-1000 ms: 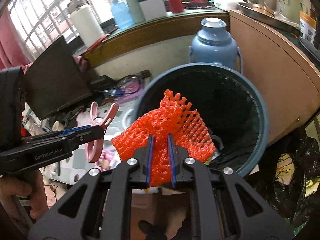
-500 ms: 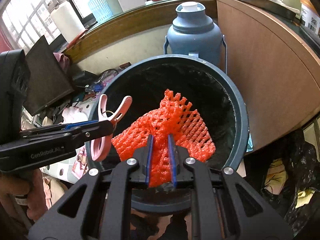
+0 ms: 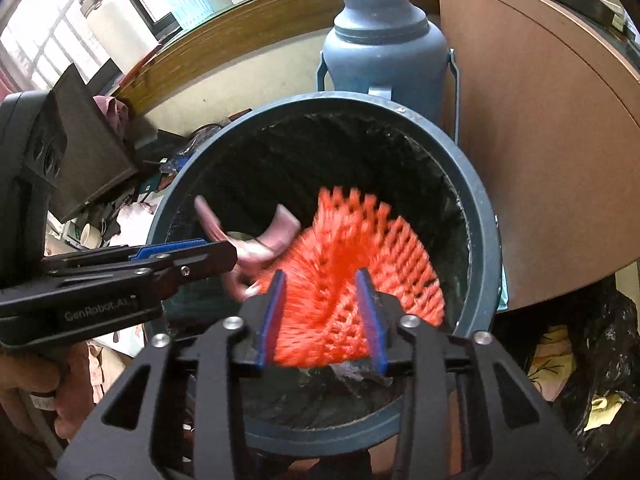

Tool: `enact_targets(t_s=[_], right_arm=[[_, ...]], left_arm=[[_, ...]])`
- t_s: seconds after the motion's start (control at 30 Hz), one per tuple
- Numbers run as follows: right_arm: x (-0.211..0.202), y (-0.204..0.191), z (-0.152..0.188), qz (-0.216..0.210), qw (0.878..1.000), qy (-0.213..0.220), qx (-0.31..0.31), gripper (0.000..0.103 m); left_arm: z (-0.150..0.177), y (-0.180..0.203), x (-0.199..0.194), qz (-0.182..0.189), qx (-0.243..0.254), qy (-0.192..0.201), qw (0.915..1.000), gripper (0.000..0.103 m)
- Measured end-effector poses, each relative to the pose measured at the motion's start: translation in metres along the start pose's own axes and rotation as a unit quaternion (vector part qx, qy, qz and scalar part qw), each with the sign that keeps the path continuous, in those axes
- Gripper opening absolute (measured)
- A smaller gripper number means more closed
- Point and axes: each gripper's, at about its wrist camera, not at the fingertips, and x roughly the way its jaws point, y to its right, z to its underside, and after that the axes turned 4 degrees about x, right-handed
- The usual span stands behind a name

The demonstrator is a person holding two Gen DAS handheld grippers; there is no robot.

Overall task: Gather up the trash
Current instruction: 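Open both grippers to drop the net and clothespin into the bin, then move both tools back over the desk toward the wrappers and box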

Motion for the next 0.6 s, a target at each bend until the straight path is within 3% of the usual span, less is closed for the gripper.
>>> enact_targets(t_s=[0.2,0.37,0.6], right_arm=[[-0.001,0.002,-0.003,-0.008,1.000,0.006,-0.003,0.063],[-0.002,-0.002,-0.006,-0.015,1.000,0.017,-0.001,0.079],[-0.003,-0.021,-0.006,-0.027,0.999,0.021,-0.015,0.085]], left_arm=[[-0.005,0.001,0.000,-0.007,-0.001,0.006,1.0000,0.051],[-0.005,-0.003,-0.011,-0.014,-0.009,0.032,0.9994,0.087],[0.006,-0.023,-0.026,-0.019,-0.040,0.036,0.9984,0.090]])
